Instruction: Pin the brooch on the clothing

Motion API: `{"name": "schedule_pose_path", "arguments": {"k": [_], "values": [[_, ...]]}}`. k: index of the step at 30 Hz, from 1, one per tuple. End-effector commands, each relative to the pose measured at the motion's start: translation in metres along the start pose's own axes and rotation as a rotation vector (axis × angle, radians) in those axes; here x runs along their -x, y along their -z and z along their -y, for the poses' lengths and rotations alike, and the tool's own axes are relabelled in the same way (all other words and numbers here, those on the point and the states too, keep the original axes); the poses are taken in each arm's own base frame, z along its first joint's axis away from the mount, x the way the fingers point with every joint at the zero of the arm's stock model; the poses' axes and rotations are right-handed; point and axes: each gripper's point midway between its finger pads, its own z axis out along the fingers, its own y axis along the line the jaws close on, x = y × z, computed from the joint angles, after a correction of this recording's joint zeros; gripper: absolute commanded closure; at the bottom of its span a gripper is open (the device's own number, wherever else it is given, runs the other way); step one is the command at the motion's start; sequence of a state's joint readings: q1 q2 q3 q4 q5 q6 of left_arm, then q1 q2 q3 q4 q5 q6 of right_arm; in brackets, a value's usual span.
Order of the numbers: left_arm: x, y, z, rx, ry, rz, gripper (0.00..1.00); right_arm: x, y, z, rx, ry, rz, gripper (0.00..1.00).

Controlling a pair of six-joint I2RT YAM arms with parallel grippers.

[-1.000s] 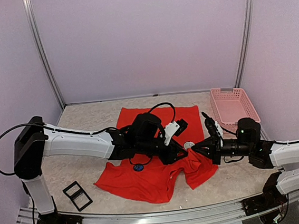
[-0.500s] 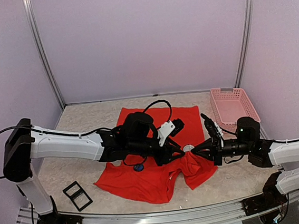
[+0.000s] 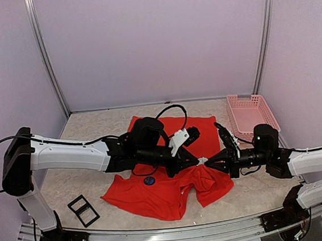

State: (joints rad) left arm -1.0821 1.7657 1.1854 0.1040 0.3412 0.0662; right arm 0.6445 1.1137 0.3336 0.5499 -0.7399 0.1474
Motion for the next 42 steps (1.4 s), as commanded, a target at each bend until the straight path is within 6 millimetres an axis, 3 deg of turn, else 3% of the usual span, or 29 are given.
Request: {"name": "schedule_pose_path", "arguments": {"k": [1,5,8,11,20,22,31,42], "values": [[0.012,-0.001,0.005,-0.041,0.003,0.029,1.00,0.017,-0.001,-0.002,0.028,0.043,0.035,1.00],[0.009,-0.003,0.006,-0.053,0.029,0.036,1.00,0.015,-0.001,-0.002,0.023,0.058,0.025,0.98],[0.010,-0.001,0.007,-0.053,0.035,0.041,1.00,0.011,0.001,0.000,0.001,0.082,0.015,0.78],[0.011,-0.001,0.006,-0.051,0.034,0.046,1.00,0.007,0.004,0.000,-0.012,0.102,0.022,0.68],[0.017,-0.002,0.009,-0.073,0.034,0.072,1.00,-0.003,0.002,0.000,0.003,0.101,0.010,0.59],[0.017,-0.002,0.010,-0.077,0.035,0.070,1.00,-0.004,0.001,0.001,0.005,0.111,0.009,0.60],[0.019,-0.003,0.010,-0.083,0.032,0.078,1.00,0.004,-0.005,0.004,0.017,0.119,0.024,0.82],[0.014,-0.008,0.009,-0.089,0.039,0.063,1.00,0.011,-0.010,0.010,0.023,0.054,0.034,0.82]]}}
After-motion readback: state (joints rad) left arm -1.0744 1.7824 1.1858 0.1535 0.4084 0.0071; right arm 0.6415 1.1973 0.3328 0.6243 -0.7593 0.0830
